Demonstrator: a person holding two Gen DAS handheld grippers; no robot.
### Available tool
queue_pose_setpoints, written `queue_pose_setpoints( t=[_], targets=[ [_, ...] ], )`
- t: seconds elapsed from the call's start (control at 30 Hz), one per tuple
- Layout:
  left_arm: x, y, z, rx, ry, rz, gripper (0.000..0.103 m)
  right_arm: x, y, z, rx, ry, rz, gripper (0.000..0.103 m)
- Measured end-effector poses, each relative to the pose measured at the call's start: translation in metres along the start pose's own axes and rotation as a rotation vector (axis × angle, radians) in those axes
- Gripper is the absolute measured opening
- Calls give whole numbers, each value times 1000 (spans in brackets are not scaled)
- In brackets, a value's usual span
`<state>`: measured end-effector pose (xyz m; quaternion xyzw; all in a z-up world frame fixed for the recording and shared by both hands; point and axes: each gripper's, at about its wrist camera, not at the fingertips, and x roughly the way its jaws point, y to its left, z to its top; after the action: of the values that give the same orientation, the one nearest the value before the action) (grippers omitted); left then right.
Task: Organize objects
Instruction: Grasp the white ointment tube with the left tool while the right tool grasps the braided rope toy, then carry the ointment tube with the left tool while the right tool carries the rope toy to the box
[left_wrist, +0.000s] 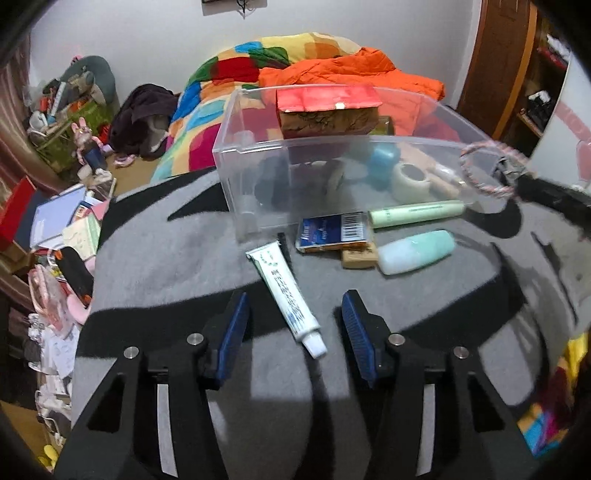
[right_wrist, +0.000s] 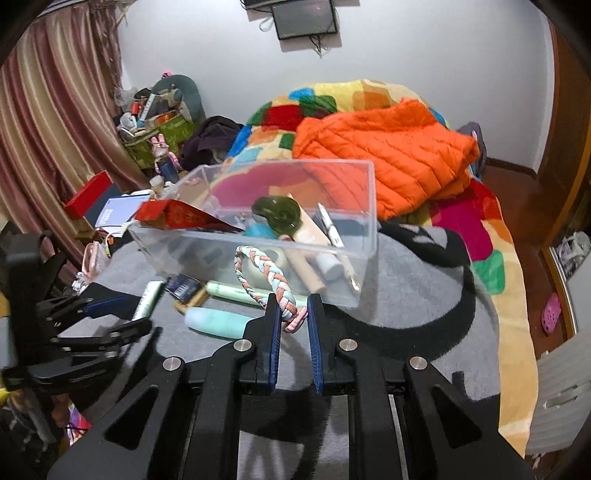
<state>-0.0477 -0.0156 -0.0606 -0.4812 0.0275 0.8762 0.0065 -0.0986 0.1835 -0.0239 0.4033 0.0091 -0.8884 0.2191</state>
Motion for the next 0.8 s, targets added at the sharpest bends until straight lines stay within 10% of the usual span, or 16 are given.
queue_pose_setpoints(
  t=[0.17,0.8],
  targets=[
    [4,12,-5,-34,-2,5,16,-14,5,6,-10,-42,14,13],
    [-72,36,29,-81,-260,-23,15,-17,0,50,36,-131,37,13]
  ],
)
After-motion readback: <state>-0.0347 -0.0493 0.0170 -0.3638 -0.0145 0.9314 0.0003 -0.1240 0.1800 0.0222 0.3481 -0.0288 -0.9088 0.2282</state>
